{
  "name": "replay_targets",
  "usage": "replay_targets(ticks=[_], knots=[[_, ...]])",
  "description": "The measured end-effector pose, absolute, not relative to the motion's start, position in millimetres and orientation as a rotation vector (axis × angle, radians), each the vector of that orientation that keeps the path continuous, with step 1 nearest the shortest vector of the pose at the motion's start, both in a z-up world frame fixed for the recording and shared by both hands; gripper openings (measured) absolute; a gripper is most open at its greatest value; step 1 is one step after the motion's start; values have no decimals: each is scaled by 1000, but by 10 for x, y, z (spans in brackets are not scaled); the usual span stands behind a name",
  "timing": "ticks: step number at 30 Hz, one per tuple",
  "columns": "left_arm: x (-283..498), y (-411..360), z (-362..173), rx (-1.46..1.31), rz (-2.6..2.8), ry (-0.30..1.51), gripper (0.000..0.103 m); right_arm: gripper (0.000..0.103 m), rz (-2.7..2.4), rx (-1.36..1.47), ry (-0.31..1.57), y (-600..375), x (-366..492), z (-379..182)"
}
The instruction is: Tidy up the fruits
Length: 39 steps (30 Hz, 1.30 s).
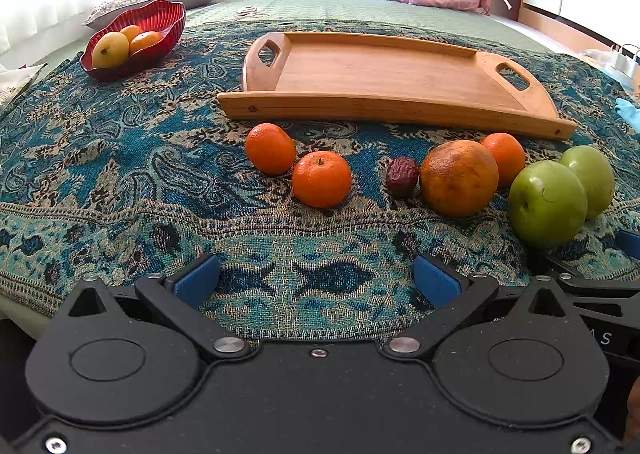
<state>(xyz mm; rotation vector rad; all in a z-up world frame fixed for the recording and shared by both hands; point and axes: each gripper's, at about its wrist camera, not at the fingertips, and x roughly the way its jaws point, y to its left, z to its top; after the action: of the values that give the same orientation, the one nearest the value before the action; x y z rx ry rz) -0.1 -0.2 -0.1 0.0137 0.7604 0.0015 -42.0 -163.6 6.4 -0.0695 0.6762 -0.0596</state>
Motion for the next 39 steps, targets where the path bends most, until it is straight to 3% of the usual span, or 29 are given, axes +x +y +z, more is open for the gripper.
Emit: replay_targets(ticks=[17, 34, 39], knots=[[-62, -77, 13, 29, 20, 728, 103, 103, -57, -67, 672, -1625, -430, 78], [-143, 3, 73, 0, -45, 695, 103, 103, -31, -48, 543, -1687, -632, 75], [-158, -3, 247, -30, -150, 589, 103, 103, 27, -51, 514, -1675, -690, 105]])
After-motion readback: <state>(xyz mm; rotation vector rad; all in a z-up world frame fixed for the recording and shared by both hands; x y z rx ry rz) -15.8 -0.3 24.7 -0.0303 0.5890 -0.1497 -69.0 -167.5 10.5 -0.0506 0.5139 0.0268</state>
